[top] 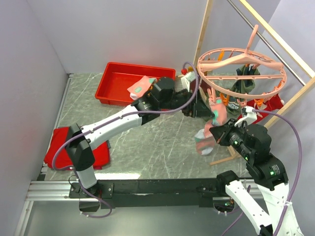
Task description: Remove the socks clipped to the hanger
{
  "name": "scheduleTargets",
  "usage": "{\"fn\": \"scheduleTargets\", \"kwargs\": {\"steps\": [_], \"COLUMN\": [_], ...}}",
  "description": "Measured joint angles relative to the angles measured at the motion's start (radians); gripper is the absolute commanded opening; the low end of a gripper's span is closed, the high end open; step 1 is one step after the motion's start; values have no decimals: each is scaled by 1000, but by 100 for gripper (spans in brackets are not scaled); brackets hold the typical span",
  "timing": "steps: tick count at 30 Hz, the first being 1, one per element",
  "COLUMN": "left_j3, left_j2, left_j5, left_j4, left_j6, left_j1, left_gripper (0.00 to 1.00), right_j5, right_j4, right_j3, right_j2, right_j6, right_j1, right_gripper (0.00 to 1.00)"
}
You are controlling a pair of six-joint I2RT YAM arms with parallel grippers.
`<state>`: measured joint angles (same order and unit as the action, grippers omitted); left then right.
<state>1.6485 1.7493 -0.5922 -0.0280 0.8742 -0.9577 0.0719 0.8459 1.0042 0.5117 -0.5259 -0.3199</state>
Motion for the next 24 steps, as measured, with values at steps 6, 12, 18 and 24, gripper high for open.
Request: {"fn": "scheduleTargets", "kwargs": {"steps": [6,12,18,24], "left_j3": [45,190,251,269], "left_j2": [-6,14,63,118], "left_j5": [86,140,149,157], "left_j4": [56,76,60,85], "left_j6": [13,35,64,80], "left_j1": [58,64,61,61], "left_gripper": [78,77,74,70], "right_j5": [20,35,48,50], "right_j4": [8,11,15,15], "right_j3": [0,0,0,0], "right_j2": [1,4,7,7], "right_j6": [1,1,2,3], "right_j1": [0,0,0,0], "right_gripper": [0,0,0,0]}}
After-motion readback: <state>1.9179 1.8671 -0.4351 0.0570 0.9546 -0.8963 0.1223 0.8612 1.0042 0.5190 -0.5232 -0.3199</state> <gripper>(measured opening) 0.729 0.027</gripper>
